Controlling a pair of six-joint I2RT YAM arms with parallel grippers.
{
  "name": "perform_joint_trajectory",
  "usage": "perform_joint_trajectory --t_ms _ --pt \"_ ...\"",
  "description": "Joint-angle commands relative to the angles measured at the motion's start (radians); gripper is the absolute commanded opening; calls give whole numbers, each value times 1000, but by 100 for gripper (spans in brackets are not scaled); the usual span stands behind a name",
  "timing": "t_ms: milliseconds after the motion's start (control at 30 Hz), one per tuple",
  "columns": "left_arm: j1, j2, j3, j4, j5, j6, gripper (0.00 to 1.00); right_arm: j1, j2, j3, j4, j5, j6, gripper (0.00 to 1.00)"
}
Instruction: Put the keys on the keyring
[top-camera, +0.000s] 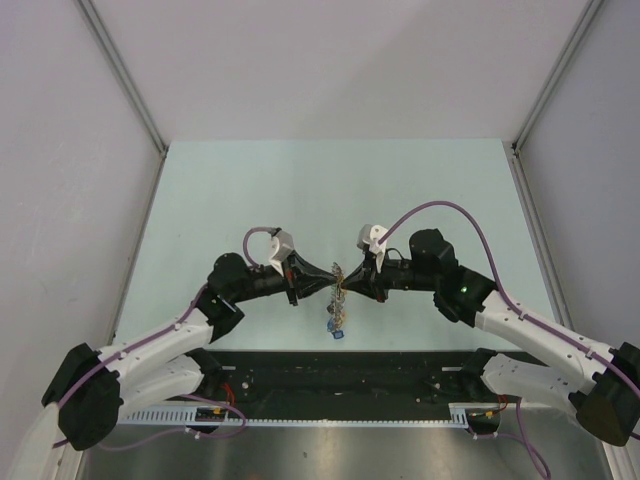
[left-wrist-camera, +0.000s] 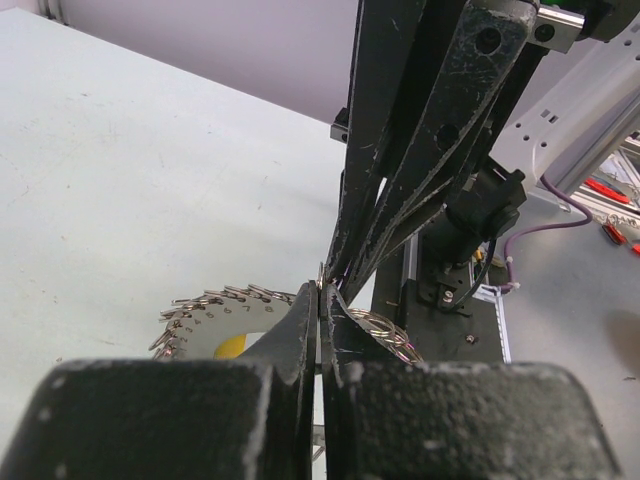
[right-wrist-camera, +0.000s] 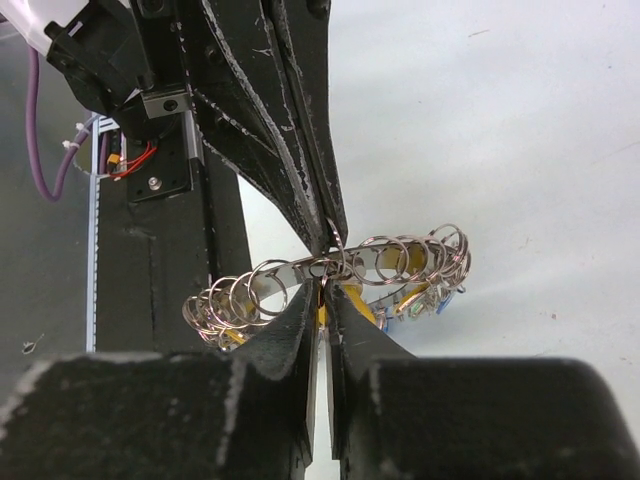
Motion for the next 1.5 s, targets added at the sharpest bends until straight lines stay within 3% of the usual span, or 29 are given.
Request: perform_joint_trajectory --t_ms 0,167,300,500,667,900,1000,1100,1467 --pt "-5 -41 19 95 9 -10 0 4 -6 2 44 -14 10 3" --pt "-5 -60 13 77 -5 -9 0 4 -11 4 37 -5 0 0" --pt "-5 -89 21 -5 -24 23 18 4 -23 7 18 0 -23 0" --pt "10 -144 88 -261 -31 130 30 5 -23 33 -34 12 -78 0" --pt "49 -100 205 -519 93 252 45 5 -18 50 -69 18 -116 0" --pt "73 47 370 -781 289 558 63 7 -32 53 -94 21 -138 0" --pt "73 99 410 -841 349 684 62 8 -37 53 -95 20 -139 0" --pt "73 162 426 -849 392 752 54 8 -37 53 -94 14 -142 0" --pt "41 310 467 -775 458 746 35 7 -29 53 -91 -2 -145 0"
